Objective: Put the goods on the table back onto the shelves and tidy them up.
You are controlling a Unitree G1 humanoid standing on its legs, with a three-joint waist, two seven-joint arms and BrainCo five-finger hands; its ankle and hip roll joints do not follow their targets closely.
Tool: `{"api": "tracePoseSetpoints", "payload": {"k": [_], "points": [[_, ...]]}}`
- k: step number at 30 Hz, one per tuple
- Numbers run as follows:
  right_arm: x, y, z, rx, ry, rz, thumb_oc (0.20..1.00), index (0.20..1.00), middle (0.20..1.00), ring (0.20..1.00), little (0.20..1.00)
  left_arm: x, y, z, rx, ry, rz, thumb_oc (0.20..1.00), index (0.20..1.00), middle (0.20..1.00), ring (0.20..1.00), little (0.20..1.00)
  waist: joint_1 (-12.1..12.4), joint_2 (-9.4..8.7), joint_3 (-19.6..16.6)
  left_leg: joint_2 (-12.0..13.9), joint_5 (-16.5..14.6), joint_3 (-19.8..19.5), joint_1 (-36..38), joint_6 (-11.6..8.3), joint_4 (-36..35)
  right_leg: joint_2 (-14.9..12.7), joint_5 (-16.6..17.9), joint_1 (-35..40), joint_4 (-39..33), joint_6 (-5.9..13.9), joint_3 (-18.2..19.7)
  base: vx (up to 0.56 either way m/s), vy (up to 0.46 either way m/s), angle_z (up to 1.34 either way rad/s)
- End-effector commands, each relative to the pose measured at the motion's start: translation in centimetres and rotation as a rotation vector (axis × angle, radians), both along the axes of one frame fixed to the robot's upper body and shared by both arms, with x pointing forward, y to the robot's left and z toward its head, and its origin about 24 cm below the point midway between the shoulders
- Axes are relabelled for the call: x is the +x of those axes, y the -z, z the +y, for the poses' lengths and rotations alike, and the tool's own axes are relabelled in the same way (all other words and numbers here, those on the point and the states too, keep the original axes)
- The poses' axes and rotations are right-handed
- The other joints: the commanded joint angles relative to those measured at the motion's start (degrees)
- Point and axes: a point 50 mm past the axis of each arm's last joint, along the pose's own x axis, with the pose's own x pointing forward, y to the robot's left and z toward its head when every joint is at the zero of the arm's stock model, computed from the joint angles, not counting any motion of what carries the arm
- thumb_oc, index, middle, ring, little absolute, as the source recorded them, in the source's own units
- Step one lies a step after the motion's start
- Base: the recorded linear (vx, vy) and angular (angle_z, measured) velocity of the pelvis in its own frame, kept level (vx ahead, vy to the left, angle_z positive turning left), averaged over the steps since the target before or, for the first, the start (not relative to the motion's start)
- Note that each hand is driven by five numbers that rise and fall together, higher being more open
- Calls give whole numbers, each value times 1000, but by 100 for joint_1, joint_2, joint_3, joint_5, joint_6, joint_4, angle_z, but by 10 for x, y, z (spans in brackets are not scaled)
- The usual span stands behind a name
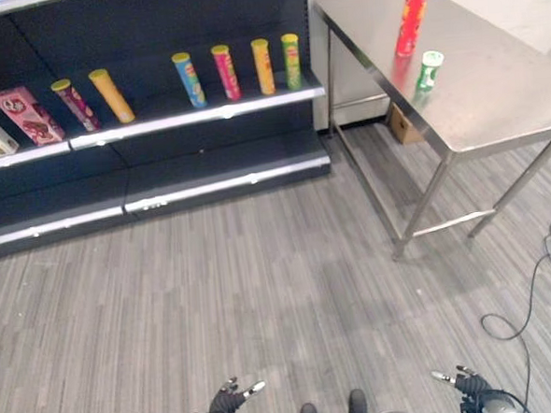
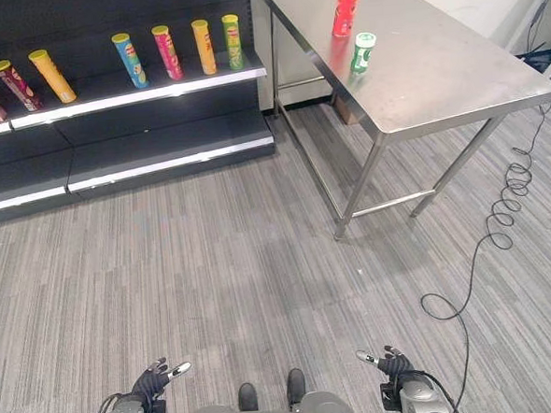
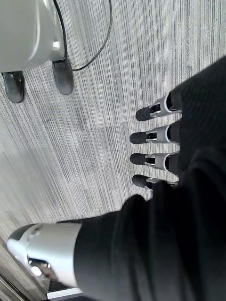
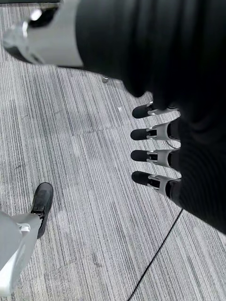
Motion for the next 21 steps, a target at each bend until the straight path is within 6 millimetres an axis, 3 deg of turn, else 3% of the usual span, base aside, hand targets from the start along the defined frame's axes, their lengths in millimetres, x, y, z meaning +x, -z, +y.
{"api": "tracePoseSetpoints", "payload": {"k": [1,21], "points": [[6,-4,-8,-23,27,-30,1000,1000,1000,1000,1000,12,-6,14,62,5,-26,1000,1000,1000,1000,1000,-90,-164,-98,441,-506,-263,190,-512,153,-727,-852,444,131,915,105,0,0,0],[5,-4,-8,-36,14,-24,1000,1000,1000,1000,1000,8,-3,13,59,14,-3,1000,1000,1000,1000,1000,-116,-174,-107,484,-504,-235,235,-537,141,-688,-875,470,131,893,111,0,0,0]]}}
